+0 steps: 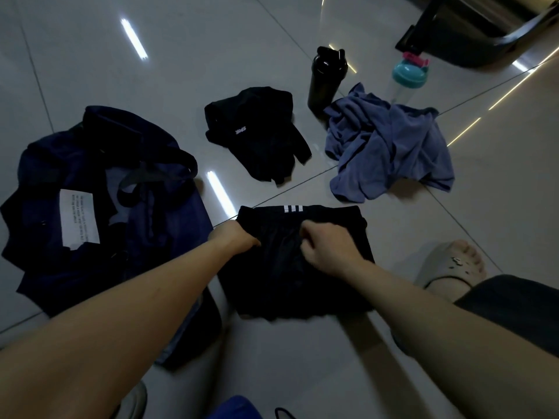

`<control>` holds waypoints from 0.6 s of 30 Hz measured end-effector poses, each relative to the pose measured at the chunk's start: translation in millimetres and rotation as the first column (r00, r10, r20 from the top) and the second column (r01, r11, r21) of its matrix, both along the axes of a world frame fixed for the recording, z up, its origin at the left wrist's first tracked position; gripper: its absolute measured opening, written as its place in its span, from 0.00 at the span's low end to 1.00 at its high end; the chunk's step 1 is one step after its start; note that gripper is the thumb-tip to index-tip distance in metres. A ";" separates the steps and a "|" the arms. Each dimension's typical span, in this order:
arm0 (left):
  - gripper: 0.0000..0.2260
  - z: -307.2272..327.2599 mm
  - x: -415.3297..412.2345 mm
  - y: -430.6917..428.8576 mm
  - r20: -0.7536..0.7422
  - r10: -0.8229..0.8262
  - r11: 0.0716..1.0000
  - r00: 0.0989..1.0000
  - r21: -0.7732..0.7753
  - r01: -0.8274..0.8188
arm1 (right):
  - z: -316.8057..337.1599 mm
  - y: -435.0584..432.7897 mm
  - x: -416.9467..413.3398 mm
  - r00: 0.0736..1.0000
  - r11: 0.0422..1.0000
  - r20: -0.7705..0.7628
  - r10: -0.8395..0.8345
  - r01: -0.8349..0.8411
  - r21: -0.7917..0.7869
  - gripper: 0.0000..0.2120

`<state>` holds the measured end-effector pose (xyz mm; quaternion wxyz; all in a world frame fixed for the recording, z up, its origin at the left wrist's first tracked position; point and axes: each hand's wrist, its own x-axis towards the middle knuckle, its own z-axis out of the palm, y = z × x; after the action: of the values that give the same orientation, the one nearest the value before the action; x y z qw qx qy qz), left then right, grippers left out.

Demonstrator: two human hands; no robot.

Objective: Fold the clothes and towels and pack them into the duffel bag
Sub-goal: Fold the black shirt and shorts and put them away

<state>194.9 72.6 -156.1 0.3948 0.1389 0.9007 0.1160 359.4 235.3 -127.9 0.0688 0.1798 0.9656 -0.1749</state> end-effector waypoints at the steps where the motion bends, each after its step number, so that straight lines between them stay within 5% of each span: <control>1: 0.26 -1.9 4.0 -1.4 0.028 -0.003 1.000 1.000 -0.024 0.004 | 0.1 -9.9 2.6 0.999 0.999 0.009 0.046 -0.046 -0.011 0.05; 4: 0.25 -7.3 14.8 -9.9 0.082 0.053 0.997 0.995 -0.068 -0.048 | -9.1 -22.8 16.7 0.986 0.989 0.070 0.150 -0.150 -0.010 0.08; 7: 0.18 -6.2 16.0 -17.4 0.070 0.177 0.984 0.982 0.009 -0.178 | -25.5 -22.2 36.3 0.909 0.945 0.278 0.310 -0.327 0.016 0.26; 10: 0.13 7.9 6.1 -17.8 0.008 0.236 0.965 0.972 0.118 -0.236 | -30.8 -22.0 39.2 0.900 0.929 0.248 0.358 -0.370 0.003 0.31; 18: 0.07 58.7 -22.3 -20.7 -0.326 0.109 0.971 0.939 0.236 -0.031 | -34.5 -21.2 26.2 0.825 0.860 0.311 0.471 -0.508 0.048 0.41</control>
<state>172.6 51.9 -97.4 0.2121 0.1685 0.9401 0.2069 385.6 214.1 -162.4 0.2398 -0.0467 0.9678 -0.0606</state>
